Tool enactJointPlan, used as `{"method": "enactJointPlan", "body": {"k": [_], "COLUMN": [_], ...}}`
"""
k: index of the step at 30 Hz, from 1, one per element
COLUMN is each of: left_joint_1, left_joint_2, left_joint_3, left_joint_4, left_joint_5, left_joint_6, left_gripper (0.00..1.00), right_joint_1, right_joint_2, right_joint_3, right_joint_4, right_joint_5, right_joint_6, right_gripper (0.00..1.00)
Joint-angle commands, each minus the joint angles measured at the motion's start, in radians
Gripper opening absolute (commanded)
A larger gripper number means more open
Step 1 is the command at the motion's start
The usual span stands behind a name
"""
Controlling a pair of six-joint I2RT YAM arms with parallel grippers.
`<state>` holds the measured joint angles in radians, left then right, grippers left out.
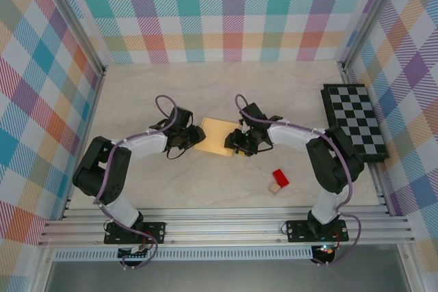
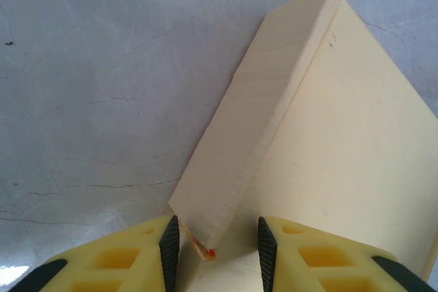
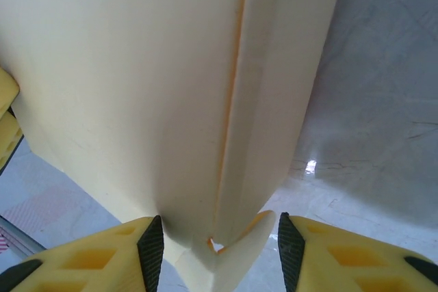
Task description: Fold the paper box
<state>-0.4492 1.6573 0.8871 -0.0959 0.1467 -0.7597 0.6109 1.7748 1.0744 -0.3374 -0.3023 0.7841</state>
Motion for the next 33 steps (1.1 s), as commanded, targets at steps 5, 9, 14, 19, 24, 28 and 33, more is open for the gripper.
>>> {"method": "enactJointPlan", "body": {"k": [5,9,14,19,24,28,33], "left_joint_1": [0.004,0.004,0.003,0.001,0.001,0.002,0.001], "left_joint_2": [0.012,0.016,0.021,0.031,0.045,0.062,0.081], "left_joint_3": [-0.033,-0.028,-0.023,-0.020,-0.016,-0.009,0.003], "left_joint_4": [-0.077,-0.090,-0.102,-0.109,-0.117,-0.124,-0.135], "left_joint_5": [-0.063,-0.071,-0.082,-0.087,-0.094,-0.097,-0.107], "left_joint_6": [-0.014,-0.009,-0.009,-0.007,0.001,0.007,0.012], "left_gripper": [0.36,0.36,0.36,0.36,0.35,0.35,0.35], "right_joint_1": [0.005,0.003,-0.003,-0.009,-0.020,-0.026,-0.030], "right_joint_2": [0.013,0.024,0.038,0.047,0.056,0.067,0.072], "right_joint_3": [0.014,0.021,0.022,0.033,0.032,0.038,0.033], "right_joint_4": [-0.009,-0.028,-0.024,-0.026,-0.007,-0.025,-0.041], "right_joint_5": [0.024,0.043,0.046,0.086,0.115,0.151,0.187], "right_joint_6": [-0.029,-0.043,-0.050,-0.094,-0.157,-0.190,-0.219], "right_gripper": [0.42,0.34,0.34,0.31,0.27,0.25,0.25]}}
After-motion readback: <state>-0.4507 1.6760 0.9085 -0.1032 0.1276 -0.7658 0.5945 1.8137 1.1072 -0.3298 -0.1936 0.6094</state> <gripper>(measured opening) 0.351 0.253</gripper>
